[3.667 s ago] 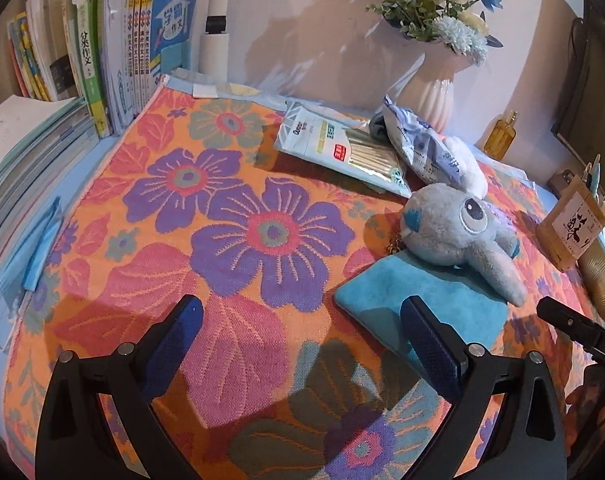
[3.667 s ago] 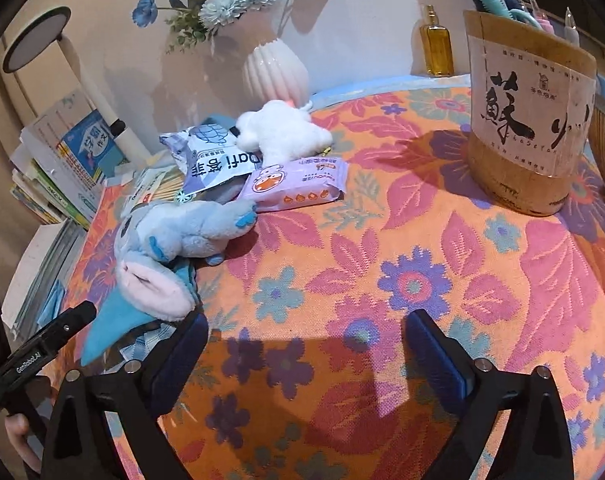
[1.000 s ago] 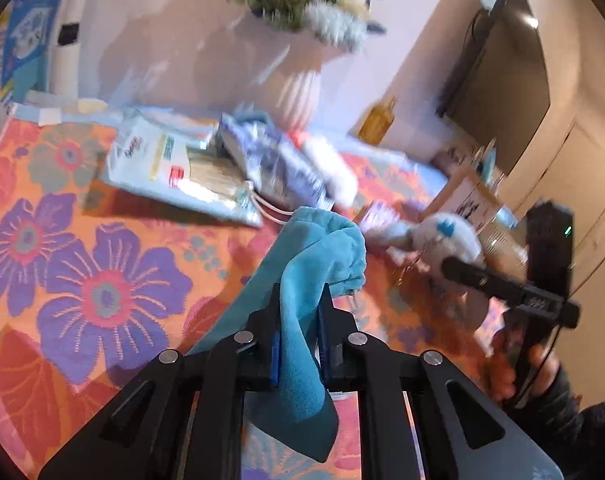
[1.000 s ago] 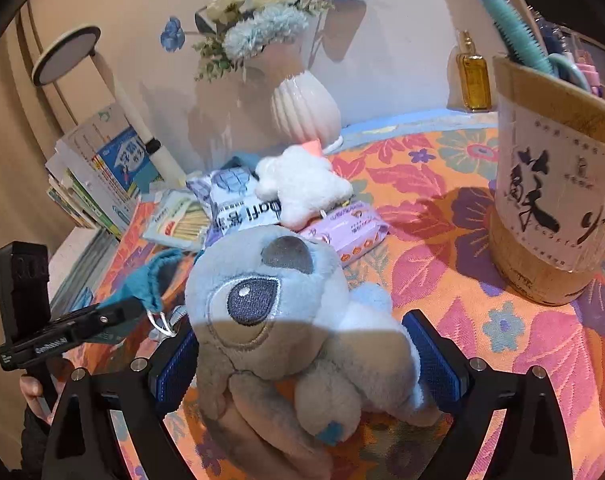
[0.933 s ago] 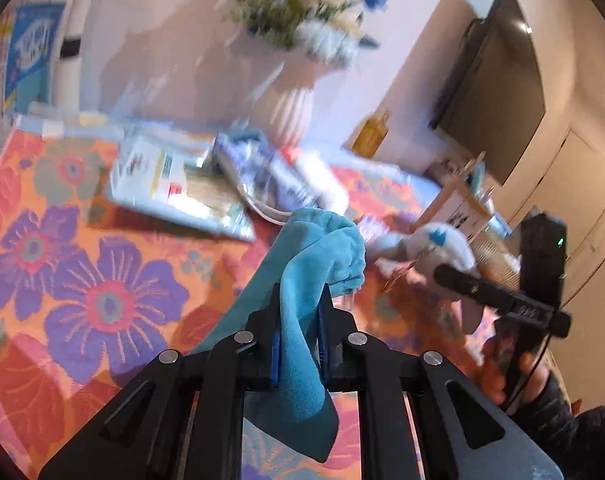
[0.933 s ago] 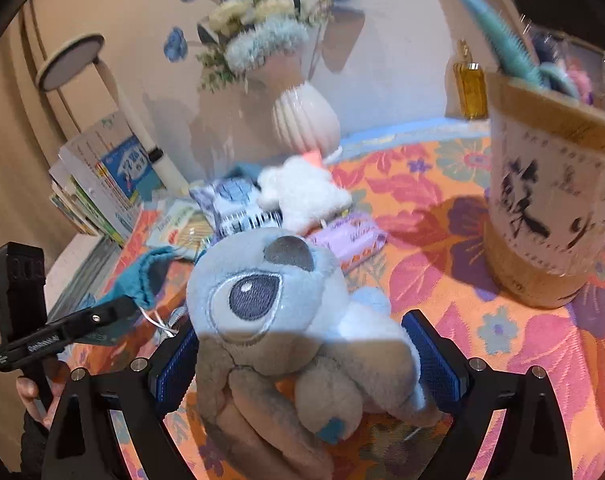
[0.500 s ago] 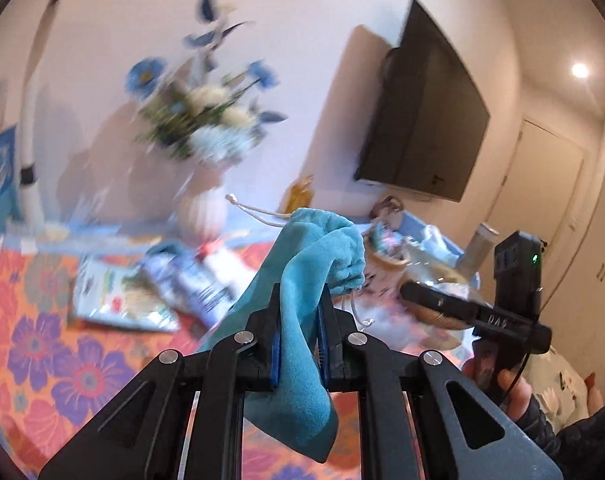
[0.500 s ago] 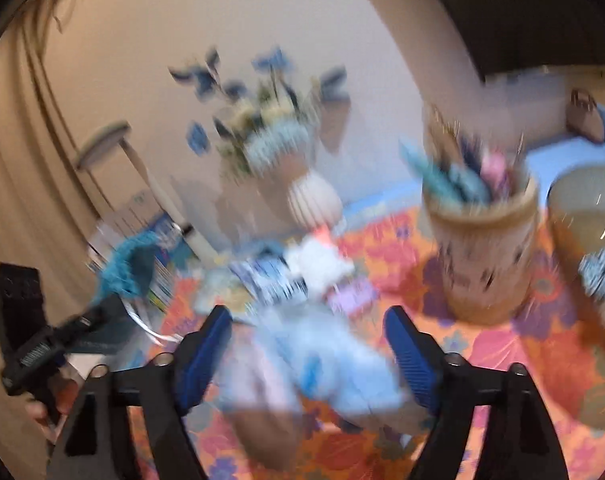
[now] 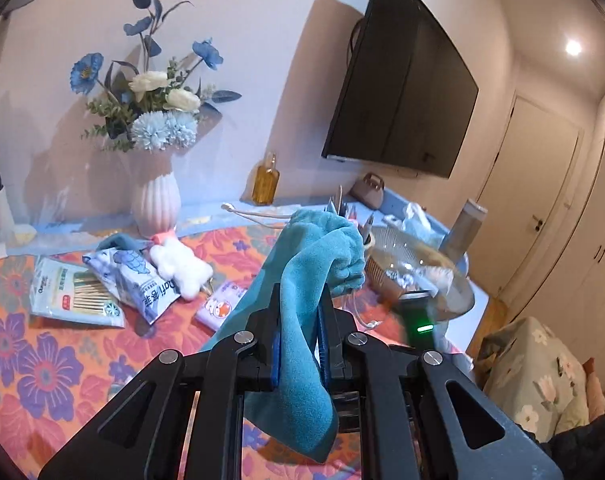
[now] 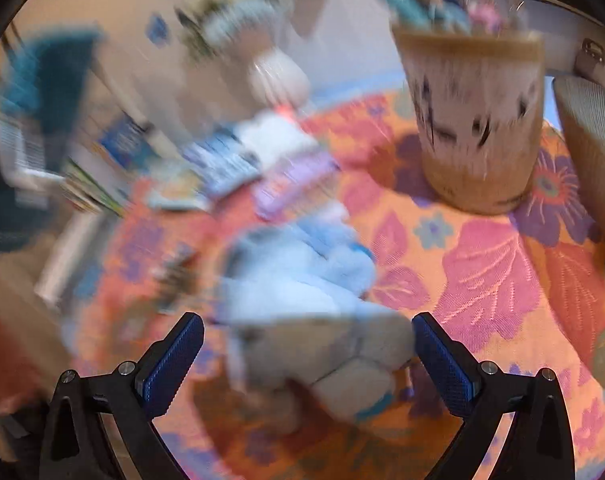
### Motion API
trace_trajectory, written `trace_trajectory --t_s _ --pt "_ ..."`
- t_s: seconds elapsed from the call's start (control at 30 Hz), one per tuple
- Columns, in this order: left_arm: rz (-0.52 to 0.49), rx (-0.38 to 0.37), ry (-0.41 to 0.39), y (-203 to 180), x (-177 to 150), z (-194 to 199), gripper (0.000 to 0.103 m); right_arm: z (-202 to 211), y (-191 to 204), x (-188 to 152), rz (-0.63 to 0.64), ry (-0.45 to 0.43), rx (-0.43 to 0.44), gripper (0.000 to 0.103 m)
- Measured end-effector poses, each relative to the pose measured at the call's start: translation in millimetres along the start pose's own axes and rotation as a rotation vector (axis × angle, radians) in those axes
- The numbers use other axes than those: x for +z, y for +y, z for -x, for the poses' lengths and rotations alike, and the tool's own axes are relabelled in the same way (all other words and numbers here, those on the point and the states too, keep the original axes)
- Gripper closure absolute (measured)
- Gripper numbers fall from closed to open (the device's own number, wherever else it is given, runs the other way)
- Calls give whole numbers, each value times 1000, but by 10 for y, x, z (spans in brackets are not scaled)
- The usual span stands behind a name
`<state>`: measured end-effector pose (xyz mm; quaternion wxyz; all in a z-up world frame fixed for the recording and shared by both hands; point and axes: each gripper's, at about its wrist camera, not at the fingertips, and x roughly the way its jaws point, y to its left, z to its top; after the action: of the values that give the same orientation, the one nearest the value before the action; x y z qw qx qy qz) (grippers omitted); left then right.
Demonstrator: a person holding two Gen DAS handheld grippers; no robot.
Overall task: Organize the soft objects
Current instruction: 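Carry the plush and teal pouch to the glass bowl and release both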
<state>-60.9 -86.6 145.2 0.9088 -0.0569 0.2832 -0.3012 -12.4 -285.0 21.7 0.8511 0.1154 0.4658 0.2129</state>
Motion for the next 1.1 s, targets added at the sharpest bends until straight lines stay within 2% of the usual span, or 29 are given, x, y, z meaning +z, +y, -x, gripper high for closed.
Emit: trace_trajectory --t_s 0.07,0.1,0.17,0.2,0.23,0.27,0.37,0.47,0.57,0.67,0.77,0.93,1.1 --pt "-16 7 -4 -46 1 6 92 -70 96 -2 49 -13 -32 0" --pt "-18 7 -6 -65 -1 12 92 -61 172 -8 79 -19 -16 1" --pt "-17 9 -3 -93 13 -23 92 -56 268 -16 79 -45 -17 17" --pt "-18 12 0 -109 16 -36 92 -75 299 -20 82 -46 -16 32" --pt "-24 17 4 -135 21 -58 92 -77 320 -21 81 -43 39 41" --pt "-33 22 5 -164 26 -74 92 -71 329 -6 74 -52 72 41" --pt "-62 22 -10 -260 63 -64 92 148 370 -18 98 -132 24 45" --pt "-70 1 -54 -372 180 -40 92 473 295 58 63 -213 45 48" --pt "-84 -20 -88 -508 341 -77 92 906 120 149 19 -308 14 48" --pt "-94 -61 -99 -670 526 -211 92 1205 -91 206 -27 -363 1 48" --pt "-111 -101 -99 -830 645 -359 92 1563 -346 242 -91 -440 10 53" --pt "-151 -169 -72 -1247 849 -767 92 2082 -803 311 -178 -563 -148 53" --pt "-184 -176 -2 -1609 906 -1315 92 2235 -1416 406 -329 -580 -205 53"
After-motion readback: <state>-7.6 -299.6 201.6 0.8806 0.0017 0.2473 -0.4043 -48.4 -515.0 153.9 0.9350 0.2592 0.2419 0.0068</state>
